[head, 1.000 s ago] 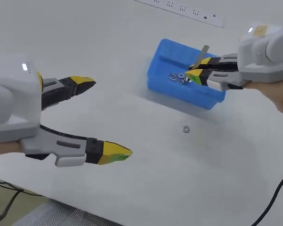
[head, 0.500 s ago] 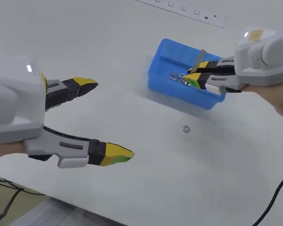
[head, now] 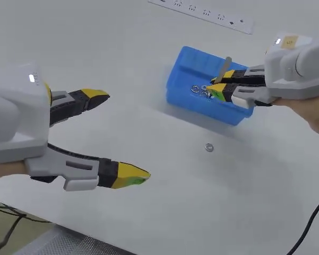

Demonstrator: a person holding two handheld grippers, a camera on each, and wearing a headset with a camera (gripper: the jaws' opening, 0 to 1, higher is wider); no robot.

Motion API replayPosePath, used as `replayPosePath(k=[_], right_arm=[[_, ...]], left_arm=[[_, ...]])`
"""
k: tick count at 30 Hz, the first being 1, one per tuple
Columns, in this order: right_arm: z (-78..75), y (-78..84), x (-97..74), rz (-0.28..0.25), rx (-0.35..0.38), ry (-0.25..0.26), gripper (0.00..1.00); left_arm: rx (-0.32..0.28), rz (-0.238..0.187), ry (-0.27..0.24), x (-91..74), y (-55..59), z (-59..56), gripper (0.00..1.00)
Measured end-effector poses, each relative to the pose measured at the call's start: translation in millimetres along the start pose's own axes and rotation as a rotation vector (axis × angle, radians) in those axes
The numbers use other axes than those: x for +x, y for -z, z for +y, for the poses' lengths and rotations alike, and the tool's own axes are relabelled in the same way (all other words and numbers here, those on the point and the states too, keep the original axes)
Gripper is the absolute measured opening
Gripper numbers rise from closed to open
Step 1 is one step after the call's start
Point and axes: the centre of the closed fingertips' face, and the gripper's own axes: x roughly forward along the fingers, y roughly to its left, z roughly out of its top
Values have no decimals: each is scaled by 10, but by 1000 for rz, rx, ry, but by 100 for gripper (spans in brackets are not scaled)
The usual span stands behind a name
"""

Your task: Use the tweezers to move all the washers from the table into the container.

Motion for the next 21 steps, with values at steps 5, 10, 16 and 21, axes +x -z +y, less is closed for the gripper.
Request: replayPosePath(k=[5, 10, 16, 21], right_arm=[[-7, 15, 9, 10, 21, -6, 10], [15, 40, 32, 18, 4, -9, 10], [29, 6, 19, 7, -2, -19, 8], [-79, -7, -41, 5, -14, 24, 7]], left_arm=[[8, -4, 5, 23, -38, -9, 99], [9, 0, 14, 19, -37, -40, 99], [4, 1, 8, -2, -23, -32, 99], [17, -4, 6, 29, -91, -5, 98]])
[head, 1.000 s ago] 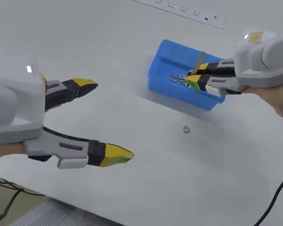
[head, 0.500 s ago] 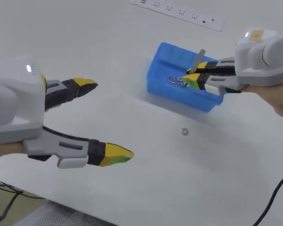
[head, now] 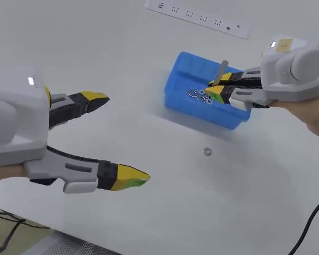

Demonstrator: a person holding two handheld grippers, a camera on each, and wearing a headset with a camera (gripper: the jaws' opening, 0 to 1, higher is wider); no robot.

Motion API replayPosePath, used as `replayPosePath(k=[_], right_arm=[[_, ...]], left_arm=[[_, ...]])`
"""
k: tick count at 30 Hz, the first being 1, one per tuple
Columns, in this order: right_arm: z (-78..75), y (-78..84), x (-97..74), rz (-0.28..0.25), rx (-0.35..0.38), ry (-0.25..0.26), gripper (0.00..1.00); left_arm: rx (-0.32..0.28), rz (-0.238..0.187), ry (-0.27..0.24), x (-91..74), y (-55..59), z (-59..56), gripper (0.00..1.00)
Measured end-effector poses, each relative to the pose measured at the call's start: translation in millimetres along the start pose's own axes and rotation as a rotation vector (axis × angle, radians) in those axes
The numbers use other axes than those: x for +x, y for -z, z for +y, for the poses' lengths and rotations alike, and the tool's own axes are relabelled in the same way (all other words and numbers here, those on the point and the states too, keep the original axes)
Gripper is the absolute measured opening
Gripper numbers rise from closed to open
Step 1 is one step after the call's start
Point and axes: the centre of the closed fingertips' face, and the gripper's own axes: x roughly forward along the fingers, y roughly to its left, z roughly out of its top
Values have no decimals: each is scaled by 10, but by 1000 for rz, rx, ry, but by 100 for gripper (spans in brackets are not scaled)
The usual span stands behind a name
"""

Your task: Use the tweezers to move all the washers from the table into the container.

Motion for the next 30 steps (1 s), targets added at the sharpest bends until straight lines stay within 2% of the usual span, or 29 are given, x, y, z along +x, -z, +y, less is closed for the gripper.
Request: replayPosePath(k=[3, 6, 8, 9, 11, 14, 16, 17, 18, 20, 22, 24, 25, 26, 27, 28, 29, 30], right_arm=[[-49, 10, -45, 5, 0, 11, 7], [-49, 17, -72, 8, -7, 11, 7], [-34, 16, -80, 8, -11, 8, 7], [-17, 7, -88, 7, -15, 6, 7], [26, -31, -103, -3, -21, -6, 7], [69, -66, -110, -7, -39, -19, 7], [83, -74, -110, -4, -52, -27, 7], [86, -75, -110, -3, -55, -30, 7], [89, -76, -111, -3, -57, -33, 7], [93, -84, -115, -4, -61, -37, 7], [103, -102, -122, -8, -69, -41, 7], [105, -118, -126, -10, -81, -42, 7], [106, -123, -127, -11, -81, -42, 7], [104, -134, -128, -15, -78, -41, 7], [106, -141, -128, -18, -77, -42, 7], [108, -144, -129, -18, -79, -42, 7], [111, -150, -133, -19, -84, -43, 7], [116, -153, -136, -20, -87, -45, 7]], left_arm=[[6, -27, 12, 72, -133, 56, 97], [9, -53, 16, 181, -281, 159, 95], [-5, -91, 4, 262, -415, 256, 94], [-32, -133, 7, 311, -530, 287, 93], [-55, -190, 21, 400, -716, 324, 90], [-43, -208, 41, 542, -860, 368, 85], [-17, -220, 80, 739, -978, 382, 82], [-32, -228, 101, 801, -1015, 380, 80], [-71, -267, 132, 883, -1112, 366, 75], [-103, -307, 169, 976, -1225, 349, 68], [-64, -298, 199, 1096, -1283, 319, 62], [-16, -242, 246, 1234, -1275, 264, 58], [-15, -230, 270, 1280, -1291, 233, 58], [5, -218, 303, 1334, -1310, 192, 57], [26, -206, 316, 1366, -1311, 175, 55], [71, -171, 326, 1397, -1283, 170, 51], [121, -161, 330, 1411, -1280, 167, 45], [169, -158, 324, 1424, -1283, 177, 33]])
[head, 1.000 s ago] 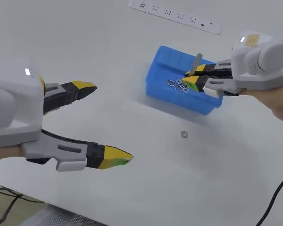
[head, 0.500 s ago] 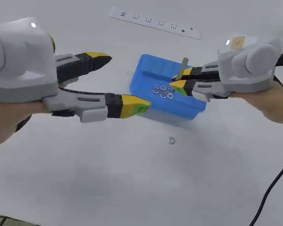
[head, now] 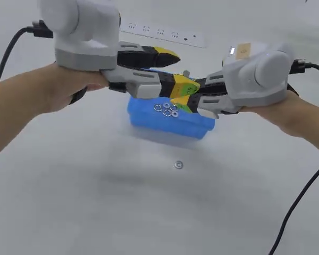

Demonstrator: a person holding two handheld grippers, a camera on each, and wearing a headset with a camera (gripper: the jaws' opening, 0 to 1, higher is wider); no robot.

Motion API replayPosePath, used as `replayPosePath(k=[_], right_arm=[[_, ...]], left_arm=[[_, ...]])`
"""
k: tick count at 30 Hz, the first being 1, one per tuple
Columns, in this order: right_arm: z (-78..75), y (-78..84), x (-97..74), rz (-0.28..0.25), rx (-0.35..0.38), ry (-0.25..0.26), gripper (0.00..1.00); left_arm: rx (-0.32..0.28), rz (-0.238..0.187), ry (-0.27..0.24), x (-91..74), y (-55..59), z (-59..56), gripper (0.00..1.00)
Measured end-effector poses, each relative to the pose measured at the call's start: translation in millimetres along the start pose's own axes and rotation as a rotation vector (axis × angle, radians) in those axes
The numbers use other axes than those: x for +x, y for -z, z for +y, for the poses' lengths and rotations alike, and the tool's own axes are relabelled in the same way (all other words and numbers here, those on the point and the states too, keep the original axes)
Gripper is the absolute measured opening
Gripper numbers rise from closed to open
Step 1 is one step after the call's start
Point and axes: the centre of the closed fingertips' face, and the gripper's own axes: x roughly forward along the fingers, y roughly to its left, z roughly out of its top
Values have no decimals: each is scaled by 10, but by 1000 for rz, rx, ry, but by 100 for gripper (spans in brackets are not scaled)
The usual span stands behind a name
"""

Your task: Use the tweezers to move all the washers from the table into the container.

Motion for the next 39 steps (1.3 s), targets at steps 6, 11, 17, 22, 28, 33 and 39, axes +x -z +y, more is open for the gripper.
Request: replayPosePath(k=[6, 11, 17, 22, 28, 33, 39], right_arm=[[28, 14, -17, 1, -12, -14, 7], [72, 16, -4, 1, -19, -33, 7], [74, -18, -2, -4, -21, -35, 7], [71, -47, -7, 2, -31, -37, 9], [47, -56, -56, 5, -40, -16, 11], [64, -82, -111, -6, -42, -1, 20], [89, -57, -201, -4, -34, 23, 26]], left_arm=[[51, 67, 90, -6, 104, -121, 20], [91, 94, 131, -32, 148, -194, 9], [176, 95, 114, -55, 127, -134, 7], [193, 92, 109, -44, 109, -116, 5], [209, 85, 90, -20, 59, -126, 5], [200, 87, 68, -52, 33, -99, 5], [211, 66, 45, -83, -71, -106, 5]])
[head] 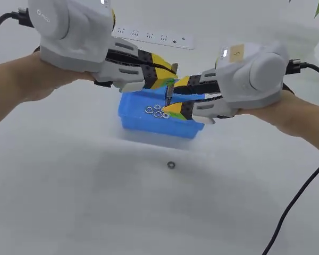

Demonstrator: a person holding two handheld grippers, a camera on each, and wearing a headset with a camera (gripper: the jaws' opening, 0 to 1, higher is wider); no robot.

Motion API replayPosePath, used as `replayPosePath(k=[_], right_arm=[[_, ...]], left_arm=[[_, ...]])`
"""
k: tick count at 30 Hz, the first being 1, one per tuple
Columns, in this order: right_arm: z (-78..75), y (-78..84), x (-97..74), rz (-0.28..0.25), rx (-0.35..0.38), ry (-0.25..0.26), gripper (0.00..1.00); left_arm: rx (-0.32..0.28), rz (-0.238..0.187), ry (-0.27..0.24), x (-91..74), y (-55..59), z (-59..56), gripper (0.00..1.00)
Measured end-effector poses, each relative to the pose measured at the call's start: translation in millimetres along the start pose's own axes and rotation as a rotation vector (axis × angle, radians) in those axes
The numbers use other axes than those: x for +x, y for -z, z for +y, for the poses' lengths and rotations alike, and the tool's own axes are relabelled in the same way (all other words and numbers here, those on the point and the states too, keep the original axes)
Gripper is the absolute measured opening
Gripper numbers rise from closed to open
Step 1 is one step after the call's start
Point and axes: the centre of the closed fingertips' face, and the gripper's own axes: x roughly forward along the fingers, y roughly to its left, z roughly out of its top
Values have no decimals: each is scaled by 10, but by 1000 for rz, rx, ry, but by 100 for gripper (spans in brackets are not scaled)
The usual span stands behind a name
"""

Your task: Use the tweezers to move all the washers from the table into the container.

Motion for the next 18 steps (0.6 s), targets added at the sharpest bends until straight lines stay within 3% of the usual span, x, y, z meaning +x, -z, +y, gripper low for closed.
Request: replayPosePath(k=[3, 6, 9, 13, 18], right_arm=[[-26, -1, -88, -15, 14, 56, 32], [-117, -78, -278, -95, 114, 178, 37], [-114, -85, -463, -152, 190, 248, 45], [115, 100, -648, -118, 194, 255, 50], [427, 354, -803, -92, 248, 224, 56]], left_arm=[[0, 0, -41, -26, -44, 39, 5], [13, -5, -47, -92, -118, 10, 5], [3, -24, -44, -149, -173, 4, 5], [3, -30, -49, -197, -194, 1, 5], [25, -38, -58, -201, -251, -169, 5]])
